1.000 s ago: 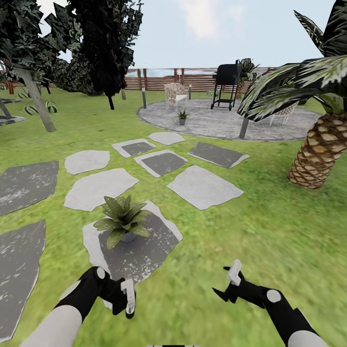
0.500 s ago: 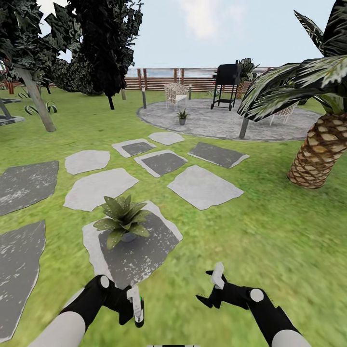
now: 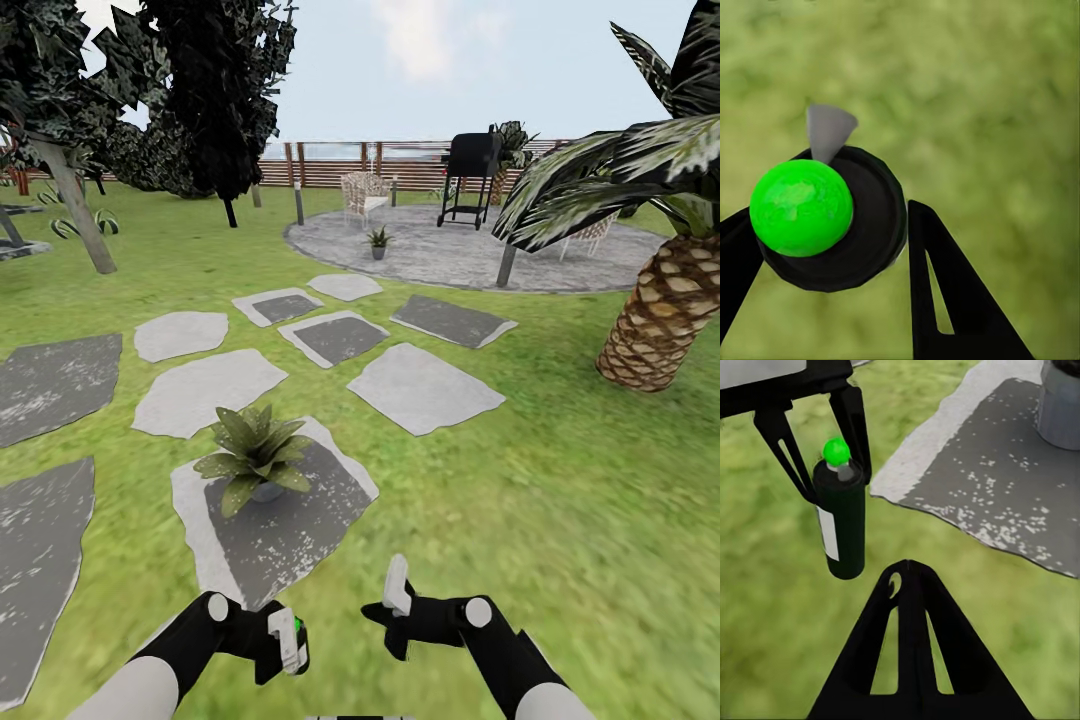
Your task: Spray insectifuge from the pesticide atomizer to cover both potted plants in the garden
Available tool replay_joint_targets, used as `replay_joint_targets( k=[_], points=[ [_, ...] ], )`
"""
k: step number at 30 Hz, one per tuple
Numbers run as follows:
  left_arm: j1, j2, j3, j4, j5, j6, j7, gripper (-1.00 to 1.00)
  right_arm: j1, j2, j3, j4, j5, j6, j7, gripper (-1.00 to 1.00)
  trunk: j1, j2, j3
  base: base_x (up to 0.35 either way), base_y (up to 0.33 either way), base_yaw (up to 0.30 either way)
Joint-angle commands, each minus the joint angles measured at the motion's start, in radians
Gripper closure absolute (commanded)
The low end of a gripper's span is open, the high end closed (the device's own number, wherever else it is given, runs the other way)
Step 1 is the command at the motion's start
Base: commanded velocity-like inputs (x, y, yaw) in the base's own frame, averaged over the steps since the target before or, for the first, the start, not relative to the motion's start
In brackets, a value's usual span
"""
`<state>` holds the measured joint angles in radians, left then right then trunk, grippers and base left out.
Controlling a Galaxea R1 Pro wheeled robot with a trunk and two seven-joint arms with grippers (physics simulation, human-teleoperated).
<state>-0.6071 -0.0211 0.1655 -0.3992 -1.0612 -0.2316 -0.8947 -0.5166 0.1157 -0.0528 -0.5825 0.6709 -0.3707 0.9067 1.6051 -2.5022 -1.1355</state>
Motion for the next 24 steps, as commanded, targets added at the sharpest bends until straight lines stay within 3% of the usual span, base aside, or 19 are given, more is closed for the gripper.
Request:
replay_joint_targets(
  k=[1, 4, 6, 11, 24],
  points=[
    [0.0, -0.002, 0.009, -0.001, -0.01, -0.007, -0.003, 1.0, 0.0, 0.004, -0.006, -0.001, 0.007, -0.004, 0.004, 1.0, 0.0, 0.0, -0.001, 0.0, 0.0, 0.0],
    [0.0, -0.014, 0.004, -0.001, -0.01, -0.008, -0.002, 1.0, 0.0, 0.007, -0.006, -0.002, 0.007, -0.004, 0.004, 1.0, 0.0, 0.0, -0.001, 0.0, 0.0, 0.0],
    [0.0, -0.036, -0.014, -0.001, -0.008, -0.008, -0.001, 1.0, 0.0, 0.007, -0.006, -0.002, 0.007, -0.004, 0.004, 1.0, 0.0, 0.0, -0.001, 0.0, 0.0, 0.0],
    [-0.002, -0.075, -0.017, -0.003, -0.005, -0.008, -0.001, 1.0, 0.0, 0.007, -0.006, -0.001, 0.007, -0.004, 0.004, 1.0, 0.0, 0.0, -0.001, 0.0, 0.0, 0.0],
    [-0.006, -0.12, -0.014, -0.016, 0.004, -0.002, 0.008, 1.0, 0.0, 0.007, -0.006, -0.002, 0.007, -0.004, 0.004, 1.0, 0.0, 0.0, -0.001, 0.0, 0.0, 0.0]
  ],
)
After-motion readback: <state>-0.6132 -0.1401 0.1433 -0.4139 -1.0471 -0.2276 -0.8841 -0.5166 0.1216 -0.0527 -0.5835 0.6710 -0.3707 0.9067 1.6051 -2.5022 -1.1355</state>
